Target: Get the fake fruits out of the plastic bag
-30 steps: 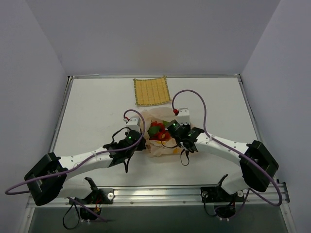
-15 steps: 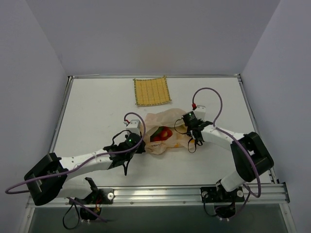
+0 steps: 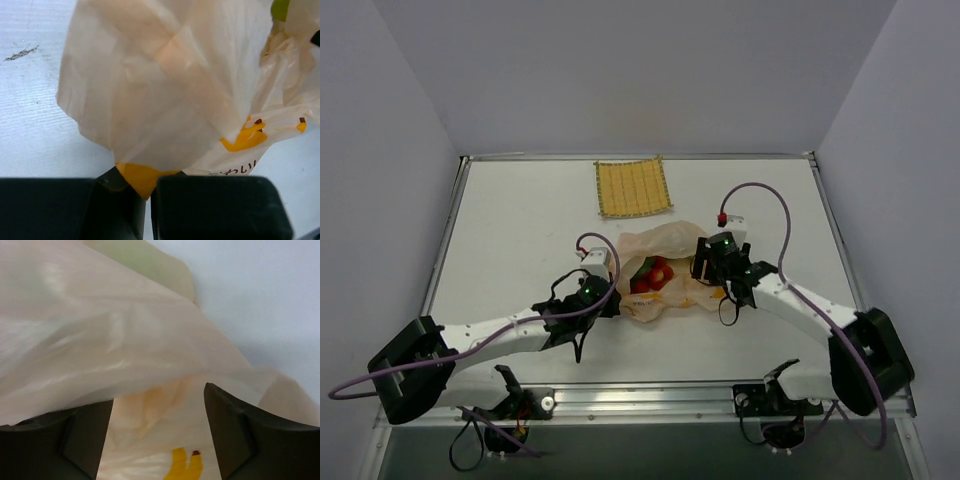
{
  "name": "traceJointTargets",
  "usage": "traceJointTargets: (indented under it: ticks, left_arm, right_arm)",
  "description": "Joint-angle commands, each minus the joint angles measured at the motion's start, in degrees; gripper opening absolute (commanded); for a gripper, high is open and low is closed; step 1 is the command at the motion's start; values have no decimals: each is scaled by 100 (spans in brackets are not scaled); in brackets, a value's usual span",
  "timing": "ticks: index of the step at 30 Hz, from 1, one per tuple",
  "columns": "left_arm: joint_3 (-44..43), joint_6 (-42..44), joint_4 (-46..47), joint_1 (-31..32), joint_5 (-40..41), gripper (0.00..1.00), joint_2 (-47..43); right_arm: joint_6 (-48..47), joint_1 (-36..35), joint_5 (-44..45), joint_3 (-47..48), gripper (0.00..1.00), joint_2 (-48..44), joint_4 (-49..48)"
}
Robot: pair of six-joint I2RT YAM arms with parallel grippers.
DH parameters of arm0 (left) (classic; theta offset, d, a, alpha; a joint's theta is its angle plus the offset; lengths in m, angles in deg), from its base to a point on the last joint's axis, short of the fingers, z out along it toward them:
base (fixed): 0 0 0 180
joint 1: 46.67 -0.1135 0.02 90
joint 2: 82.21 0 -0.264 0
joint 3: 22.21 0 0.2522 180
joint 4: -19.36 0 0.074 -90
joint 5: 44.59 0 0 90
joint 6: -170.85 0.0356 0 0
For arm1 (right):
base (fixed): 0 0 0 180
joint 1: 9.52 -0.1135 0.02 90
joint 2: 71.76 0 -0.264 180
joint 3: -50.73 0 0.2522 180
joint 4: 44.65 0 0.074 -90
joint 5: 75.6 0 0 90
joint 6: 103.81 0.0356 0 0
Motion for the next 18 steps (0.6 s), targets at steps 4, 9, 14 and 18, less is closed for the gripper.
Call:
traceJointTargets:
  ticks: [4,9,14,18]
  left_arm:
    - [-220,5,-3,88,174,3,-389]
    - [-290,32,-39,88,245,2,-363]
    - [-273,-3,-12,88,271,2,-302]
    - [-220,-21,-30,88,288,2,-328]
  right_arm:
    - [22,-723,-314,-78,71,-2024,733]
    - [-30,-1549,-551,-78,36,-2106,445]
    - [-389,-1788,-526,28,40,-1209,-548]
    - [-846,-1647,-691,212,53,-437,-1094]
